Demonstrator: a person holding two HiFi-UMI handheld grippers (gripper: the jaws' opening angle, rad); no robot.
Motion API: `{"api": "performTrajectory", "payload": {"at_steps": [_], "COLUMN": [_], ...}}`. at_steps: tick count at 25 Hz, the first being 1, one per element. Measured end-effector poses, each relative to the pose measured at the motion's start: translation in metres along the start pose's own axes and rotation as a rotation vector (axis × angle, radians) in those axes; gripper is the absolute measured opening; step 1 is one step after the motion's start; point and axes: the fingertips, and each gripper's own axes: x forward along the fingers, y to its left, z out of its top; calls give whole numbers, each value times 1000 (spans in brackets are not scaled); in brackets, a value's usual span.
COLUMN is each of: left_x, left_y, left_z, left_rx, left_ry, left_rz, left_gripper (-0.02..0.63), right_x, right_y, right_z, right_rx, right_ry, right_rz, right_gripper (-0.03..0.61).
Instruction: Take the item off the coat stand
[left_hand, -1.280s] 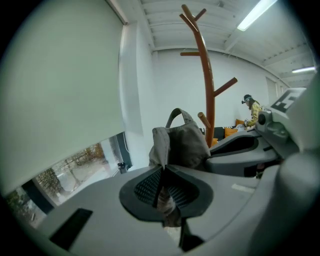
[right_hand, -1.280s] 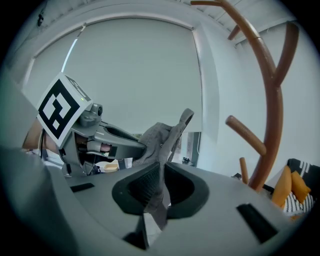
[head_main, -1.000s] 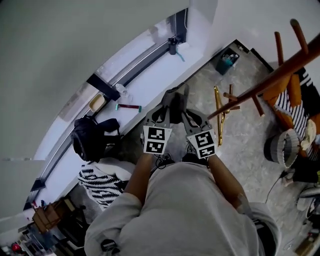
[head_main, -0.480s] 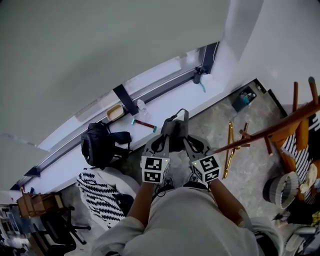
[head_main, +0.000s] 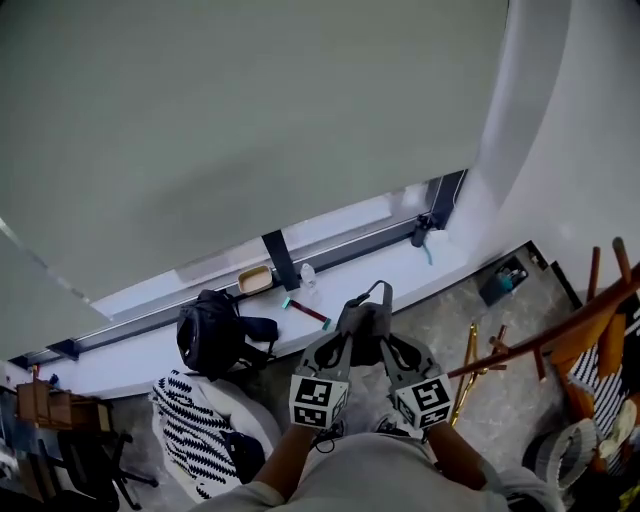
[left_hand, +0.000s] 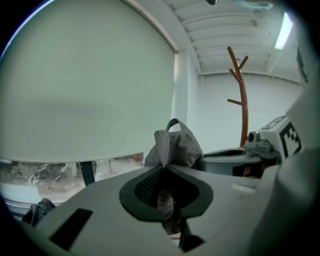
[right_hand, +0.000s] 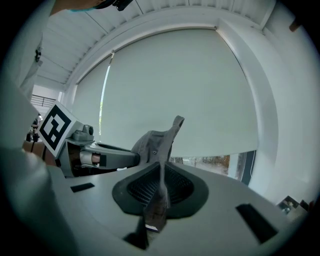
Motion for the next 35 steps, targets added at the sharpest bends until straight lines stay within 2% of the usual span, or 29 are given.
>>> {"api": "performTrajectory", "payload": {"at_steps": [6, 14, 30, 35], "left_x": [-4, -2, 6, 8], "left_y": [2, -11, -31, -33], "left_z": [6, 26, 18, 17], "left_rx": [-5, 40, 58, 54], "left_ry": [-6, -46, -30, -29], "left_rz": [0, -44, -119, -121], "left_gripper": [26, 26, 26, 26], "right_x": [-2, -14, -35, -36], "right_y": [0, -8, -20, -22], "right_z": [6, 22, 14, 11], "right_rx": [-11, -43, -20, -22], "right_ry": [4, -54, -30, -28], "right_rz": [-31, -77, -165, -165], "right_gripper": [29, 28, 28, 28]}}
